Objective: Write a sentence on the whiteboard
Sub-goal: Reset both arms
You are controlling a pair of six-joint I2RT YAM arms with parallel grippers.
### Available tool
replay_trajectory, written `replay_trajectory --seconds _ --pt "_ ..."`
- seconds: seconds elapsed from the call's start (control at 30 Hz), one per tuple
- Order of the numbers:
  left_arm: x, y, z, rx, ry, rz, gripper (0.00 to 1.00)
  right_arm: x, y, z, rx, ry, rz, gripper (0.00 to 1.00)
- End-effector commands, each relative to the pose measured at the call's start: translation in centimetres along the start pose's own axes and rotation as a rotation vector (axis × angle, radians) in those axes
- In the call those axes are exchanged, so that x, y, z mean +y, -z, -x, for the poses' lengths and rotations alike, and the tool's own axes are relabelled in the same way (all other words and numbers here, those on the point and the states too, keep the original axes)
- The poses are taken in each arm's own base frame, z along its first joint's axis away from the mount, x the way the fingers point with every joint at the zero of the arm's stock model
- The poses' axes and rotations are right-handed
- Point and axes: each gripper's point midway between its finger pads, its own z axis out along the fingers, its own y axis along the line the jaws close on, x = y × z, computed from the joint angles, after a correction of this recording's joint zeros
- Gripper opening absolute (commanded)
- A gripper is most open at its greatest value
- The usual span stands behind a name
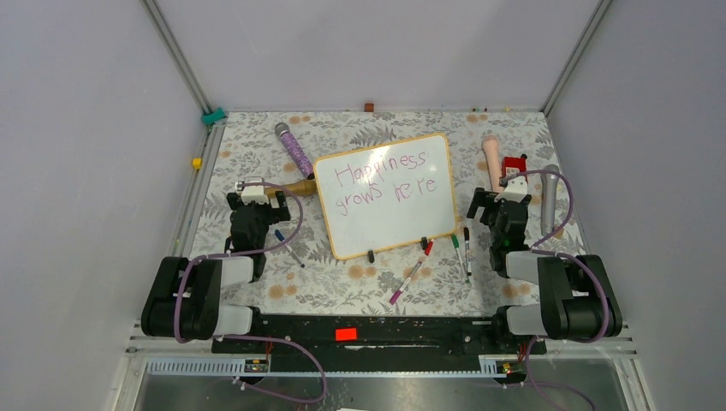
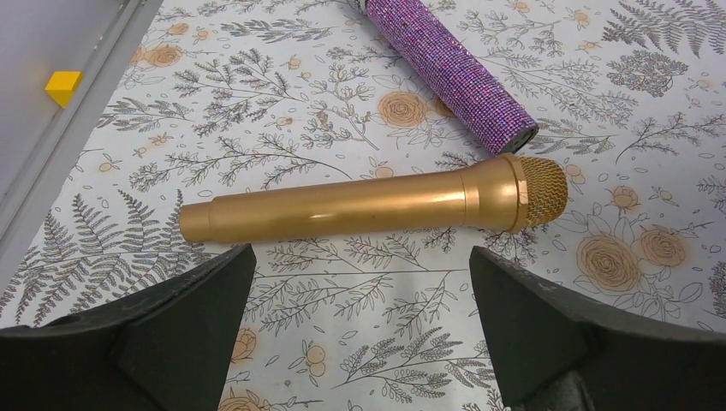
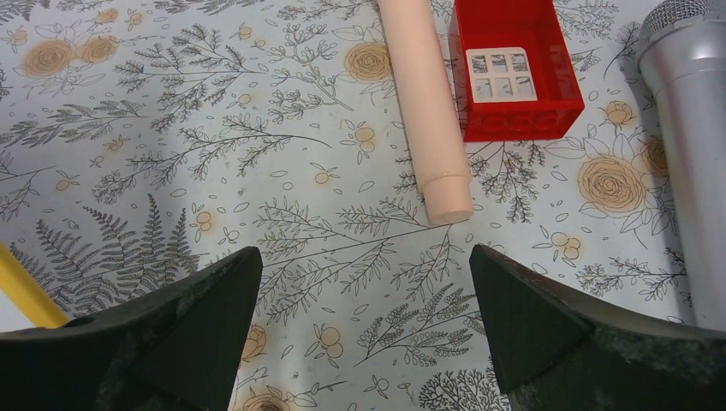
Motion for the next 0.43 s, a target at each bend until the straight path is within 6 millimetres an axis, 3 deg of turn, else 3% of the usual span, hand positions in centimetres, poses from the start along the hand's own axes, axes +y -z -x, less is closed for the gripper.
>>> replay_trajectory --seconds 0.0,0.4 --pt "0.07 -0.74 3.13 -0.105 0.019 0.006 0.99 0.33 -0.45 2.31 -0.079 -0.013 0.012 0.99" --pt "0.1 -0.96 3.1 -0.095 0.023 -0.007 0.99 0.32 -0.45 2.32 -0.079 -0.013 0.012 0.99"
